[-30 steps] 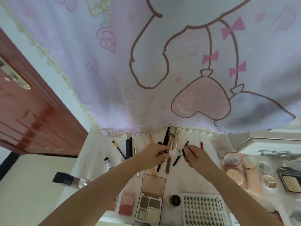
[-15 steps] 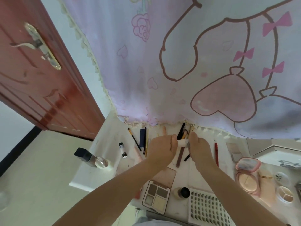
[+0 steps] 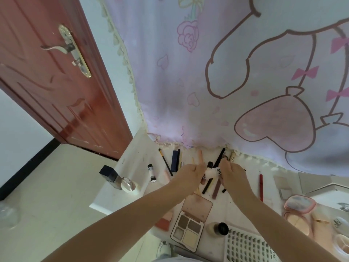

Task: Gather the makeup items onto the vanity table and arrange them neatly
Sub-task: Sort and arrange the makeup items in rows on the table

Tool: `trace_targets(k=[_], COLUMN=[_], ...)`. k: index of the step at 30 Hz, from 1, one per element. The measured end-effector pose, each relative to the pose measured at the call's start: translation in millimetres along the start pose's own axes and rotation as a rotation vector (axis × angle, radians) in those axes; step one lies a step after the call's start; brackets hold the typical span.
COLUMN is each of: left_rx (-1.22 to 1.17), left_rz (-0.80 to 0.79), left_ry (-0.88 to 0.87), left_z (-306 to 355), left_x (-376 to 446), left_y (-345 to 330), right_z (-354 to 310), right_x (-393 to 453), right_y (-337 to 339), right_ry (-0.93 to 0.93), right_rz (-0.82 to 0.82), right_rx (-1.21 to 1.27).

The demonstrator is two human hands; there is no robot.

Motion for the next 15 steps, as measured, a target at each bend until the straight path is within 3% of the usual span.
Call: trace_targets(k=[2, 5, 7, 11, 15], left_rx=[0.113, 0.151, 0.193, 0.036, -0.122], left_rz=[0.103, 0.195, 0.261, 0.319, 0.188], left_ry=[-0.133, -0.155, -0.182, -0.248, -0.071], left_z=[10.6, 9.2, 11.3, 16.5, 2.7], left_x=[-1.1, 1.9, 2.0, 0.4, 5.4], left_y=[8.5, 16.9, 21.9, 31.0, 31.4], right_z=[11.5, 4.5, -2.8, -21.2, -38.0], right_x=[8.3, 12.9, 12.2, 2.9, -8.9], right_y=[-8.6, -15.3, -20.5, -18.8, -21.1], right_ry=[-0.19, -0.255, -0.214, -0.06, 0.193], right_rz=[-0.097, -0.154, -0.15, 0.043, 0.122], right_rx=[-0.067, -0.178, -0.181, 0.009, 0.0])
Point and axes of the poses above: each hand's wrist, its own x-axis towards the middle knuckle, its own y-axis out of the back of the hand, z = x × y, the point moved 7 cm from there along x, towards the middle knuckle, and after that the axes turned 1 degree about -y, right-handed, at the moved point
